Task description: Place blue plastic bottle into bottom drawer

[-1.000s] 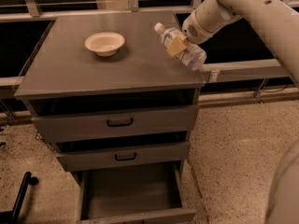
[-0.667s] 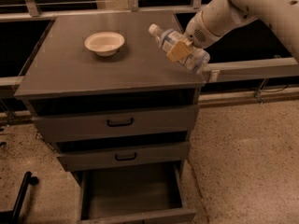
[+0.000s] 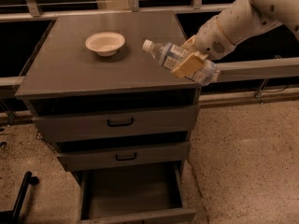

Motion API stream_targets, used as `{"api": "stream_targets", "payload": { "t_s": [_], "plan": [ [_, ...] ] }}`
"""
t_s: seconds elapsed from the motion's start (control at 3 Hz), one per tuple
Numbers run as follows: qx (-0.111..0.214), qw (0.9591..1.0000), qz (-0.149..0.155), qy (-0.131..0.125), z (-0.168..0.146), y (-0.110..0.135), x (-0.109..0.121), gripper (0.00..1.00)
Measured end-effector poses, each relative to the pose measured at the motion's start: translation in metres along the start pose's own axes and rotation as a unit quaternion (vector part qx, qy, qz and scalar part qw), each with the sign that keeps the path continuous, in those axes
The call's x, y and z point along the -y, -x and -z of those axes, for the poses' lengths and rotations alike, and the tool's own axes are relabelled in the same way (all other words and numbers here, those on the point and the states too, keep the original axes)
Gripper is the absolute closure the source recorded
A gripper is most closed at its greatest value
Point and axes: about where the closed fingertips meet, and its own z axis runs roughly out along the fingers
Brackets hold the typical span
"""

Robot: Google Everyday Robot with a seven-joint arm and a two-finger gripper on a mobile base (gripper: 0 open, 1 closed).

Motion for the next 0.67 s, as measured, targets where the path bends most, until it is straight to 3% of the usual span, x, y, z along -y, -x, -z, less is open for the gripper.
{"api": "stream_targets", "payload": {
  "t_s": [0.33, 0.67],
  "plan": [
    [-0.014, 0.9997, 0.016, 0.014, -0.001, -0.005, -0.009, 1.0],
    [0.01, 0.9982, 0.045, 0.039, -0.03, -0.003, -0.025, 1.0]
  ]
}}
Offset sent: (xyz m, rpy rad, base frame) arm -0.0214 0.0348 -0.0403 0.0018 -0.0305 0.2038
